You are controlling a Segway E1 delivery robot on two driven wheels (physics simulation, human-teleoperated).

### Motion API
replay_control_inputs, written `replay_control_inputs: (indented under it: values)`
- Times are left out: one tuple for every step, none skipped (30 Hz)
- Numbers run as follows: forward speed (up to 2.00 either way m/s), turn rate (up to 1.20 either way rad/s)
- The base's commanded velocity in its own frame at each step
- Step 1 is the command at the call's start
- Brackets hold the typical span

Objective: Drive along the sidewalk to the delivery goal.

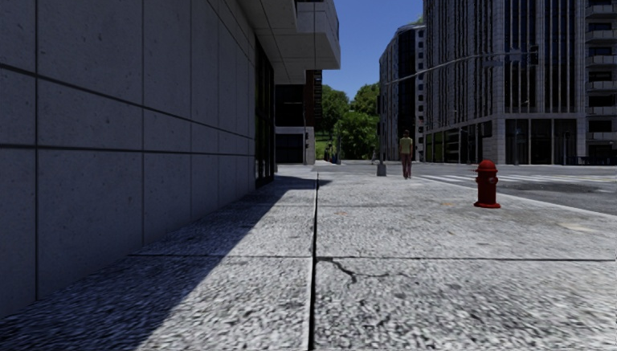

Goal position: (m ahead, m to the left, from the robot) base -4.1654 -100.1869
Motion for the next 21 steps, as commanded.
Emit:
replay_control_inputs:
  values:
    - [2.00,-0.36]
    - [2.00,-0.36]
    - [2.00,-0.36]
    - [2.00,-0.36]
    - [2.00,-0.36]
    - [2.00,-0.31]
    - [2.00,-0.31]
    - [2.00,-0.06]
    - [2.00,0.00]
    - [2.00,0.00]
    - [2.00,0.00]
    - [2.00,0.00]
    - [2.00,0.00]
    - [2.00,0.00]
    - [2.00,0.00]
    - [2.00,0.00]
    - [2.00,-0.13]
    - [2.00,-0.13]
    - [2.00,-0.24]
    - [2.00,-0.27]
    - [2.00,-0.27]
